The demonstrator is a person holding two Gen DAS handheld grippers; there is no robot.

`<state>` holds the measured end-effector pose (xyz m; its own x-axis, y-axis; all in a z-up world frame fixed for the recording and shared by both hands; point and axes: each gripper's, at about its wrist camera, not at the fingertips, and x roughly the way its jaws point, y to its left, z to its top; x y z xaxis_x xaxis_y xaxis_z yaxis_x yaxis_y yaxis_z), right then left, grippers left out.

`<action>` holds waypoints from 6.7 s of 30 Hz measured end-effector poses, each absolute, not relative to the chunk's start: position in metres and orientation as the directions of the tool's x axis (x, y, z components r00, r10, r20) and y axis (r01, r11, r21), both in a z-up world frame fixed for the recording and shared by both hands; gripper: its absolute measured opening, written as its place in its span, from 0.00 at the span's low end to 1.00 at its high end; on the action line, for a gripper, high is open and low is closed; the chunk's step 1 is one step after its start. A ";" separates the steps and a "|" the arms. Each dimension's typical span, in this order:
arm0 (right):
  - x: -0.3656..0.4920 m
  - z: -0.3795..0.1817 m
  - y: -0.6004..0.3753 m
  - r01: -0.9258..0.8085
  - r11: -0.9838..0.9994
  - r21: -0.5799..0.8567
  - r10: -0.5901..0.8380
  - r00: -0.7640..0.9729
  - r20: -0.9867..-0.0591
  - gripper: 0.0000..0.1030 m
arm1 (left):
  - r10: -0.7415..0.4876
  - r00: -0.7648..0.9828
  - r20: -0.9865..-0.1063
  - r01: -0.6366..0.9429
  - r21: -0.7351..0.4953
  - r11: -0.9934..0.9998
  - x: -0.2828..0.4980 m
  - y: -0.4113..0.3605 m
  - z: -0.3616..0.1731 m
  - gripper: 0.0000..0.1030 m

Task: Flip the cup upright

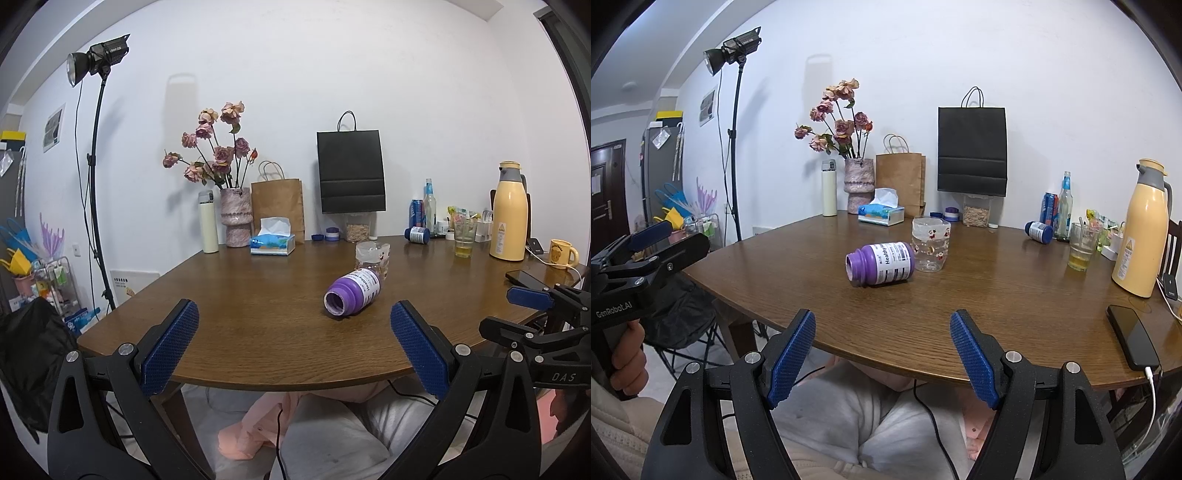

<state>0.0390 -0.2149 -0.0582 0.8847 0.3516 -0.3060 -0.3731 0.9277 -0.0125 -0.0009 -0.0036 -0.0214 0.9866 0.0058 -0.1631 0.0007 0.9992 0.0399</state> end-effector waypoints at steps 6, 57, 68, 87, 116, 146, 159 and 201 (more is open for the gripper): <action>0.040 -0.058 -0.214 -0.371 0.928 -0.014 0.350 0.887 -0.300 0.78 | 0.008 0.987 -0.160 -0.001 0.043 0.999 -0.001 -0.003 -0.019 1.00; 0.317 -0.063 -0.191 -0.366 0.912 0.185 0.404 0.724 -0.560 0.40 | -0.082 0.812 -0.578 0.159 0.085 0.984 0.247 -0.007 -0.049 1.00; 0.295 -0.072 -0.148 -0.602 0.771 0.209 0.597 0.568 -0.566 0.40 | 0.020 0.793 -0.609 -0.062 -0.047 0.997 0.262 0.032 -0.033 0.99; 0.404 -0.040 -0.121 -0.580 0.785 0.217 0.576 0.555 -0.600 0.57 | -0.286 0.682 -0.674 0.028 -0.366 0.930 0.274 0.041 -0.055 0.86; 0.441 -0.051 -0.127 -0.602 0.781 0.166 0.543 0.523 -0.657 0.47 | -0.499 0.629 -0.596 0.097 -0.576 0.812 0.315 0.015 -0.059 0.87; 0.369 -0.071 -0.168 -0.545 0.829 0.124 0.474 0.569 -0.672 0.47 | -0.305 0.584 -0.753 0.125 -0.288 0.950 0.303 0.002 -0.057 0.57; 0.380 0.029 -0.216 -0.651 0.589 0.480 0.808 0.455 -0.374 0.84 | -0.324 0.880 -0.347 0.313 -0.091 0.946 0.300 -0.046 0.011 0.57; 0.289 -0.059 -0.144 -0.586 0.809 -0.048 0.459 0.680 -0.572 0.65 | -0.196 0.728 -0.657 0.227 -0.039 0.973 0.256 -0.021 -0.061 0.85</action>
